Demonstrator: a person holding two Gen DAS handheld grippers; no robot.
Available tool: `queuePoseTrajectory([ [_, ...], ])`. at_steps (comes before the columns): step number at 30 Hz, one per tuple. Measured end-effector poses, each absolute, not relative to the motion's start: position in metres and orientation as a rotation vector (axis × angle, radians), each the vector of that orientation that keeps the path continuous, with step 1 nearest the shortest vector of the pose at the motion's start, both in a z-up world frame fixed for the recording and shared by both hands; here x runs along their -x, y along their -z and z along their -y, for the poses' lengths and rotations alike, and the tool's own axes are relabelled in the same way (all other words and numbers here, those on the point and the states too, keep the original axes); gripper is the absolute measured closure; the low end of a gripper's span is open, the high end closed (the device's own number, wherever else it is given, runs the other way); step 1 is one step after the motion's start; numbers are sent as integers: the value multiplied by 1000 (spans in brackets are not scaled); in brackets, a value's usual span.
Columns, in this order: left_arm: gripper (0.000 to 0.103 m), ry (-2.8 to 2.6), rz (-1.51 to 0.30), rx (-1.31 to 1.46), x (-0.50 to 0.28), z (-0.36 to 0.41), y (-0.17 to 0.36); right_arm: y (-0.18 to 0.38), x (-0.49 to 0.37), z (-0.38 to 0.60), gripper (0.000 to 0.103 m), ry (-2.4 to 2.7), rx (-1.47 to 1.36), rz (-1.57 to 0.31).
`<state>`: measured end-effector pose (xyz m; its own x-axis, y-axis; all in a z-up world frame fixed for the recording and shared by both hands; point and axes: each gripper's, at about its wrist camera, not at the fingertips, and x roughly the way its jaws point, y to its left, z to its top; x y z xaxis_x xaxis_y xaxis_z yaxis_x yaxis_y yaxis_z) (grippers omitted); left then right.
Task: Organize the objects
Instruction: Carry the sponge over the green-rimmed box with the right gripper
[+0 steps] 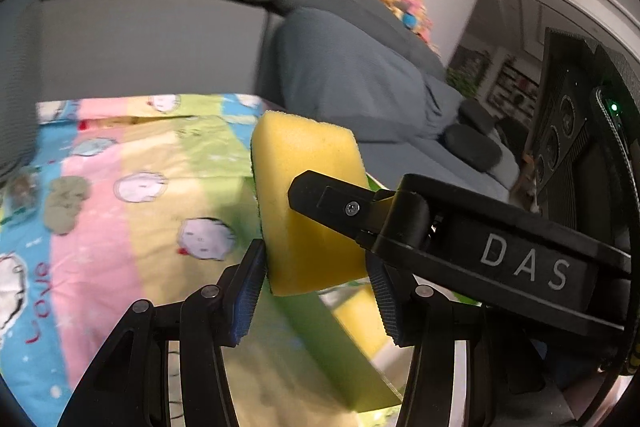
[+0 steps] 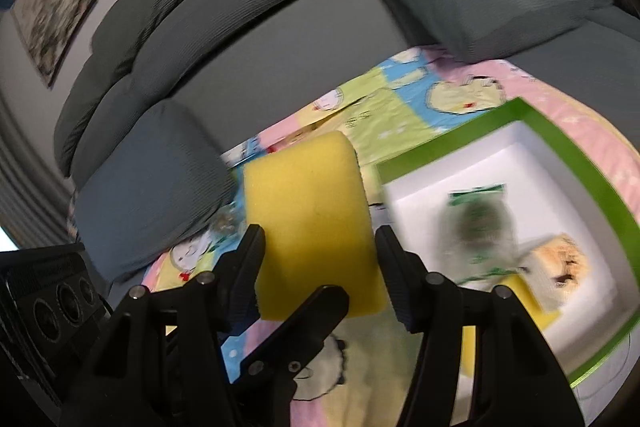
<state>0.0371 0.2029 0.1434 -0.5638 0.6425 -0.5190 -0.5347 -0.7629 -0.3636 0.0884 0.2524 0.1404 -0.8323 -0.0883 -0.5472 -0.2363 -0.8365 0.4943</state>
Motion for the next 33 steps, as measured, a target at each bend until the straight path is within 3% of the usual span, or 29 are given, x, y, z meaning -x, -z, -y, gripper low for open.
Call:
queuePoseTrajectory([
  [33,51,-2028,163,1068,-27,-300,-95,-90,-120,-344,46,-2382,977,-861],
])
